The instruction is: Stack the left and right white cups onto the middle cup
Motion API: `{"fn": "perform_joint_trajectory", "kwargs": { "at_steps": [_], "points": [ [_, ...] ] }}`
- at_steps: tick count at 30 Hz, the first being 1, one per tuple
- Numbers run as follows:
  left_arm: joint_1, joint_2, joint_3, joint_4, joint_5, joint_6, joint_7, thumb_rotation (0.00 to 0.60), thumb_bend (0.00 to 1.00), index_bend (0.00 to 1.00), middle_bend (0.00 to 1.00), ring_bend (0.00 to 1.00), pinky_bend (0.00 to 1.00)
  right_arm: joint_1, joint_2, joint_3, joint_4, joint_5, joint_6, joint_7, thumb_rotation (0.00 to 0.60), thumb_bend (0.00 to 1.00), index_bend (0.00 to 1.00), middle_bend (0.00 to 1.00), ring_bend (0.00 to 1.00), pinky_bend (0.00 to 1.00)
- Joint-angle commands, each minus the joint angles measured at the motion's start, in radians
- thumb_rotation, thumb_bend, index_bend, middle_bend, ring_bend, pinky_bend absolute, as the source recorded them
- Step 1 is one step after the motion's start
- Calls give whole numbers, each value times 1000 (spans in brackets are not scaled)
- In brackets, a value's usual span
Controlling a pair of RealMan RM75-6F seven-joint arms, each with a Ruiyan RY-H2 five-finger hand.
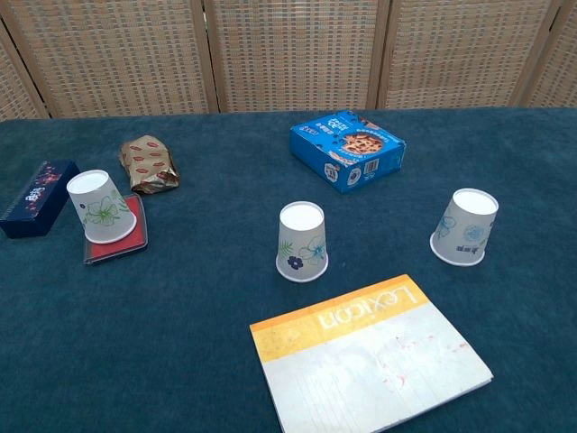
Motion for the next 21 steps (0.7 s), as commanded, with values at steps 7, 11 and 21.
{"fn": "perform_joint_trajectory", "kwargs": {
  "at_steps": [7,11,21],
  "points": [
    [-8,-6,-2,14,0,-17,-4,600,0,0,0,0,0,3,5,-3,-5,5,-15,7,600,0,0,0,0,0],
    [-52,-15,-23,22,-15,-75,-15,600,0,0,0,0,0,10,7,-3,-8,0,-22,18,600,0,0,0,0,0],
    [-455,-102,-229,211,-241,-568,-49,600,113,0,0,0,0,51,-19,31,-2,99,-113,-22,600,0,0,0,0,0]
  ]
}}
